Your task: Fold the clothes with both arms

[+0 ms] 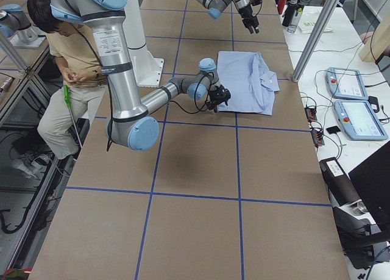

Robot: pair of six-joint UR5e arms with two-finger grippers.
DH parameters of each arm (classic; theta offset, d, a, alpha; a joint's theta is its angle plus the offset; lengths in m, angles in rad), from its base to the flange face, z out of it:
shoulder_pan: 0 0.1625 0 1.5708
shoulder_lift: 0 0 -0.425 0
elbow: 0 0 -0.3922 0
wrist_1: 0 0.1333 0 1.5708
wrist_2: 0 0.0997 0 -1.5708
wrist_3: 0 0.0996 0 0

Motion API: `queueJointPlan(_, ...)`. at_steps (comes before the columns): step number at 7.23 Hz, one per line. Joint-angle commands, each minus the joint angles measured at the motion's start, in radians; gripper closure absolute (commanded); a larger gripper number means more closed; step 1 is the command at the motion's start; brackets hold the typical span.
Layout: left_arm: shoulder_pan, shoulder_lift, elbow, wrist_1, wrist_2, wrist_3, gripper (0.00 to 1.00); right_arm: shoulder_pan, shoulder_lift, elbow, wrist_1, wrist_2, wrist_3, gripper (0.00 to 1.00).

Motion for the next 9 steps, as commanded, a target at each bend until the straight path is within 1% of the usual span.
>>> queueJointPlan(1,0.000,0.000,-0.002,0.000,0.002,-0.003,0.27,-0.003,0.012,-0.006,-0.001,0.000,0.004,0.29)
queueJointPlan(2,0.000,0.000,-0.002,0.000,0.002,-0.003,0.27,-0.005,0.011,-0.008,-0.001,0.000,0.004,0.37)
queueJointPlan(3,-0.001,0.000,-0.010,0.000,0.002,-0.004,0.27,-0.005,0.011,-0.006,-0.001,-0.002,0.005,0.41)
queueJointPlan(4,-0.002,0.000,-0.010,0.002,0.003,-0.004,0.27,-0.008,0.006,-0.006,0.000,-0.002,0.005,0.51)
queueJointPlan(5,-0.002,0.000,-0.010,0.000,0.003,-0.006,0.27,-0.008,0.008,-0.003,-0.001,-0.002,0.007,0.68)
queueJointPlan(6,-0.002,-0.001,-0.010,0.000,0.015,-0.007,0.27,-0.008,0.008,-0.003,-0.001,-0.002,0.007,1.00)
queueJointPlan(9,0.000,0.000,-0.008,0.002,0.017,-0.007,0.27,-0.006,0.006,0.009,0.000,-0.002,0.007,1.00)
